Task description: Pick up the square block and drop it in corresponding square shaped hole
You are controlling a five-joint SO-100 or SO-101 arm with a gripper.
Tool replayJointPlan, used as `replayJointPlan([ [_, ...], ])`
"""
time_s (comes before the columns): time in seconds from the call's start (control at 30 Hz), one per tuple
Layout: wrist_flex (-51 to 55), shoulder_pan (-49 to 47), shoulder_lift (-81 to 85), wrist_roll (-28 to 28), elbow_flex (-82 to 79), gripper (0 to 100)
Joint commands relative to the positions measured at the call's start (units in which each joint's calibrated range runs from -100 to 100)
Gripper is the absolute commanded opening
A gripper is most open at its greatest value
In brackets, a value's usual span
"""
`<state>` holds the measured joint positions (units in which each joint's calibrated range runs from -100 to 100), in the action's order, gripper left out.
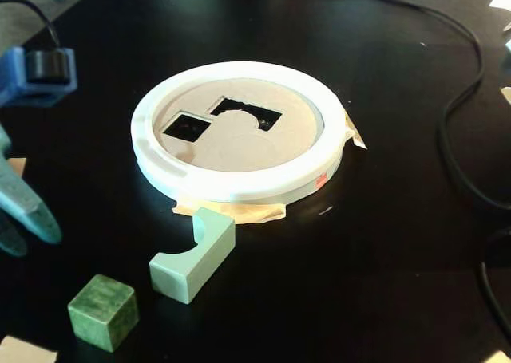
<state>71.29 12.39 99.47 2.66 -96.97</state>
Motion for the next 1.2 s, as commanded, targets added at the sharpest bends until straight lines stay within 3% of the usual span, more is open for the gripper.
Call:
replayJointPlan([
  [0.0, -0.7, 0.8, 0.5, -0.1, 0.2, 70],
  [1.17, -0.7, 0.8, 0.5, -0.1, 0.3, 71],
])
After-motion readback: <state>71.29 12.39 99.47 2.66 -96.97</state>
